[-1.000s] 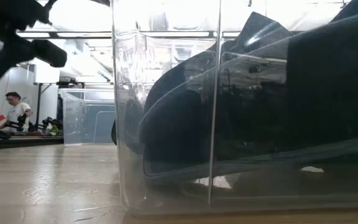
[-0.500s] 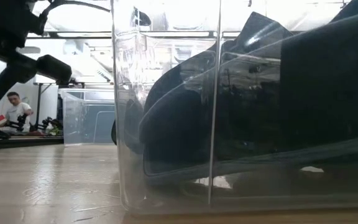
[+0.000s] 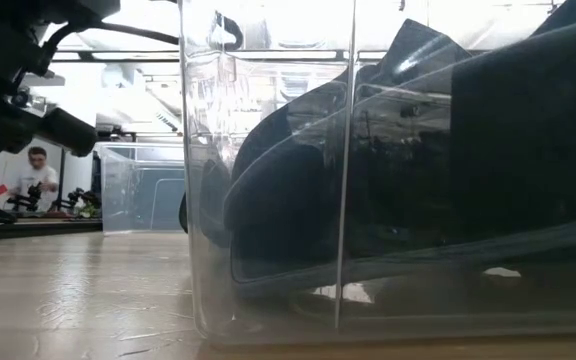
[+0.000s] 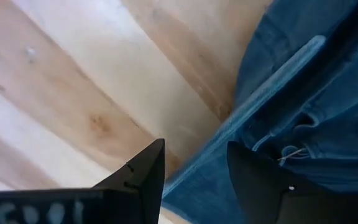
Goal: Pick & Place hat
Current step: Put the blue cap into the bottom transparent bin
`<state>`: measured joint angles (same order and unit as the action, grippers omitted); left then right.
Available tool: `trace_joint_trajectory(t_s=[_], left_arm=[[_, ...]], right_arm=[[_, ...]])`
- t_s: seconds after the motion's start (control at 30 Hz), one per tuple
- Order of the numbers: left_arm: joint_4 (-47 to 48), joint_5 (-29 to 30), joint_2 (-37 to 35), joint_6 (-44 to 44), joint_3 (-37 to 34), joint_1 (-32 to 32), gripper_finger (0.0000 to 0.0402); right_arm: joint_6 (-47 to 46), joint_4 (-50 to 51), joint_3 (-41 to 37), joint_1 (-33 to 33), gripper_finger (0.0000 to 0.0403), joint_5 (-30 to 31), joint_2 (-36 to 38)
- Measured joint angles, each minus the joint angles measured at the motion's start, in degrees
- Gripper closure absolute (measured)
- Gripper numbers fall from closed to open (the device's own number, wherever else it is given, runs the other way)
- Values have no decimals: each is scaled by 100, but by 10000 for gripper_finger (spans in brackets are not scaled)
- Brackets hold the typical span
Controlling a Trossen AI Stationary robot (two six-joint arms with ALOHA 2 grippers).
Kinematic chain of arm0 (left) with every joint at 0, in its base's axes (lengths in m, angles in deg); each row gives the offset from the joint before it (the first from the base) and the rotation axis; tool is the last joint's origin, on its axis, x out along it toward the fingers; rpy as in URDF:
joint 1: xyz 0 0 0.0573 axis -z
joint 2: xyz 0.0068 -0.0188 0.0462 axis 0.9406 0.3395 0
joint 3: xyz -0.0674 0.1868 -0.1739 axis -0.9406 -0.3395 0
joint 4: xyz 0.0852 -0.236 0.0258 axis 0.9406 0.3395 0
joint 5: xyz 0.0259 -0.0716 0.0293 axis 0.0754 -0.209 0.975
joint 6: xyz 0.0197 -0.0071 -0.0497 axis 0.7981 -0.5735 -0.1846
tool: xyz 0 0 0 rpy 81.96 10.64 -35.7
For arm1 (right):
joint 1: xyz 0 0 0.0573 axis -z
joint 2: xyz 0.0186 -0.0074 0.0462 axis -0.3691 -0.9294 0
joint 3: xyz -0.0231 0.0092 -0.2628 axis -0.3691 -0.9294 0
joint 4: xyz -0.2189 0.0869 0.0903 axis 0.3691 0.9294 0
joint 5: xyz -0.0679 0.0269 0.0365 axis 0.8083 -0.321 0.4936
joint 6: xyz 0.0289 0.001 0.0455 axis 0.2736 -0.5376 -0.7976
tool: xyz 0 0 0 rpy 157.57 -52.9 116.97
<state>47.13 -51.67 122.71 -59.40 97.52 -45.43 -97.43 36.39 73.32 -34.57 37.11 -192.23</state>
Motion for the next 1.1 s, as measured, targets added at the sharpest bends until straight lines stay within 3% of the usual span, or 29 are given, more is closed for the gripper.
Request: trace_joint_trajectory(t_s=[0.2, 0.47, 0.7, 1.1], left_arm=[[-104, -223, 0, -351, -4, 0, 260], [-369, -155, 0, -1029, -4, -34, 388], [316, -176, -29, -1725, 298, -114, 395], [1719, 219, -788, -2238, 1685, -118, 395]], right_arm=[[1, -13, 0, 2, 193, -1, 0], [-23, -31, 0, 4, 193, 1, 2], [3, -28, 0, 16, 193, 0, 2], [181, 29, 0, 55, 193, 1, 29]])
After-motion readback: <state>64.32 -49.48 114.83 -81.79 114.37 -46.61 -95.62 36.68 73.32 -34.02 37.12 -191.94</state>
